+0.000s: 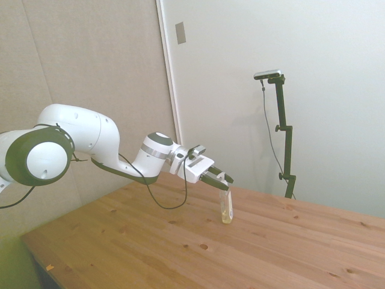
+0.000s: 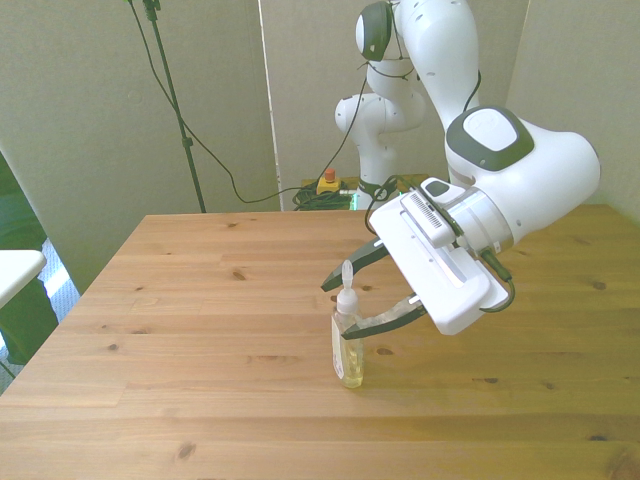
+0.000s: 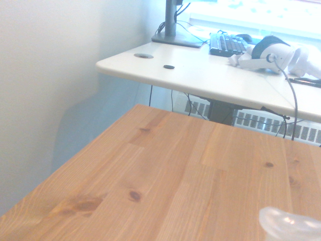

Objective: Stand the sanitizer

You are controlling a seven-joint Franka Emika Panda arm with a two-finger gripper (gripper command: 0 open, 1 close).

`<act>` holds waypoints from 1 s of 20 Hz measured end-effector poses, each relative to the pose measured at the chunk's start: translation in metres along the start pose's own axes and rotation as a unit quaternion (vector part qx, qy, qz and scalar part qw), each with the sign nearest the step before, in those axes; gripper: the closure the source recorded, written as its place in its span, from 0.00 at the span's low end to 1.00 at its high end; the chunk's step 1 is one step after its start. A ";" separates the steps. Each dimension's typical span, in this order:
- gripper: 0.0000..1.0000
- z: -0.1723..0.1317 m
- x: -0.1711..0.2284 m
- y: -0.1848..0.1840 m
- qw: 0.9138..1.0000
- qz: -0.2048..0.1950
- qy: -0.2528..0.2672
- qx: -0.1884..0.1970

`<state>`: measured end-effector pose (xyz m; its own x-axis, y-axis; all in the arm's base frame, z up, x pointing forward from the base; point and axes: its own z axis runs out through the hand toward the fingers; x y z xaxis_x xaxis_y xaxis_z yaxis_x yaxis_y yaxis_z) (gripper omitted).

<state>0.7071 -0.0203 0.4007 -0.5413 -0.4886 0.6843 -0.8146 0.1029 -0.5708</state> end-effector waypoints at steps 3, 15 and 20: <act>0.00 -0.005 0.009 0.001 1.000 0.007 -0.027 -0.005; 0.00 -0.042 0.080 0.018 0.980 -0.025 -0.196 -0.012; 0.00 -0.061 0.094 0.035 0.957 -0.097 -0.272 -0.017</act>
<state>0.6149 -0.0096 0.4722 -0.1973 -0.8792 0.4337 -0.9002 -0.0127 -0.4353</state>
